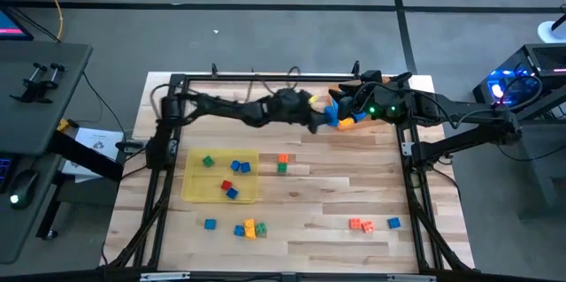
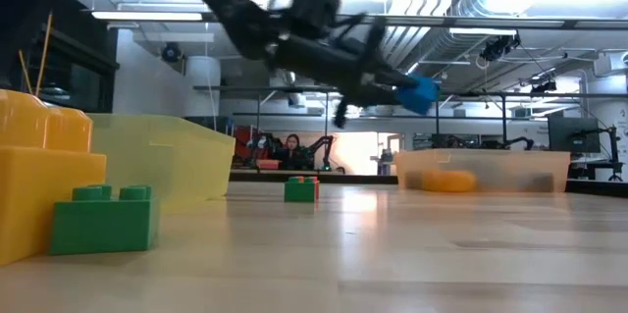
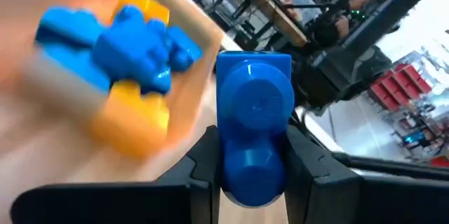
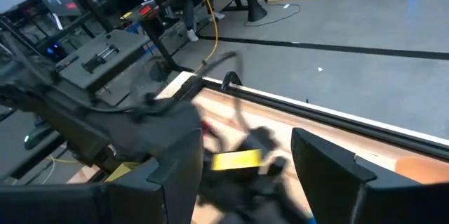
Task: Sort blocks by size
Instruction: Put the large blue 2 stud game piece into the orange bin, then put the small blue block into the yellow bin
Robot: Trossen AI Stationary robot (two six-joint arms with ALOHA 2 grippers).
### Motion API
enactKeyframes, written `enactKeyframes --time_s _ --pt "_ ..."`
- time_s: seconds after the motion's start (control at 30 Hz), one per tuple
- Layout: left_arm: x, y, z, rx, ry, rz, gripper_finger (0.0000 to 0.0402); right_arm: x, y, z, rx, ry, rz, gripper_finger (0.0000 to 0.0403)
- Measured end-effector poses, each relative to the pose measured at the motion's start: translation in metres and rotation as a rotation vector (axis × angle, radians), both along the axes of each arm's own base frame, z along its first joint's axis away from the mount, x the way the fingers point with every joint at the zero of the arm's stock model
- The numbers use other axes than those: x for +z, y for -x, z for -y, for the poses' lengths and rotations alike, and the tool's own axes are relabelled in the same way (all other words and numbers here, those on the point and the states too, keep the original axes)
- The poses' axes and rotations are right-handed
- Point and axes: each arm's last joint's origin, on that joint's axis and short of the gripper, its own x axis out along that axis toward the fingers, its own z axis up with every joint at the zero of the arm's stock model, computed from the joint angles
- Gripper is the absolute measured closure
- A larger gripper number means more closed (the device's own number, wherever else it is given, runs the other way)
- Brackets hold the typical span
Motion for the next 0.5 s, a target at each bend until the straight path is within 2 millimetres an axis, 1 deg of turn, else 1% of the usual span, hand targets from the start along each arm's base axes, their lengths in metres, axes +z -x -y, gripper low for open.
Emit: enactKeyframes --time_s 0.1,0.17,0.2,0.23,0.27,0.33,0.37,0.43,0.5 --pt "0.006 -0.028 -0.016 -0.007 -0.069 0.022 0.0334 0.0 0.0 0.0 0.0 0.0 0.001 0.0192" --pt "0.014 -0.044 -0.028 0.002 -0.096 0.032 0.0334 0.0 0.0 0.0 -0.002 -0.003 0.003 0.0192" --pt "0.016 -0.051 -0.034 0.006 -0.091 0.013 0.0331 0.0 0.0 0.0 -0.002 -0.005 0.006 0.0192" --pt "0.017 -0.057 -0.039 0.002 -0.085 -0.008 0.0318 0.0 0.0 0.0 -0.004 -0.009 0.01 0.0192" --pt "0.019 -0.062 -0.044 -0.015 -0.091 -0.022 0.0296 0.0 0.0 0.0 -0.006 -0.014 0.014 0.0192" --pt "0.022 -0.068 -0.052 -0.052 -0.126 -0.071 0.0241 0.0 0.0 0.0 -0.007 -0.017 0.016 0.0192" --pt "0.026 -0.07 -0.054 -0.061 -0.157 -0.081 0.021 0.0 0.0 0.0 -0.007 -0.017 0.016 0.0192" --pt "0.037 -0.071 -0.058 -0.076 -0.198 -0.106 0.0154 0.0 0.0 0.0 -0.007 -0.015 0.014 0.0192" --pt "0.049 -0.068 -0.06 -0.102 -0.217 -0.137 0.0108 0.0 0.0 0.0 -0.004 -0.009 0.009 0.0192"
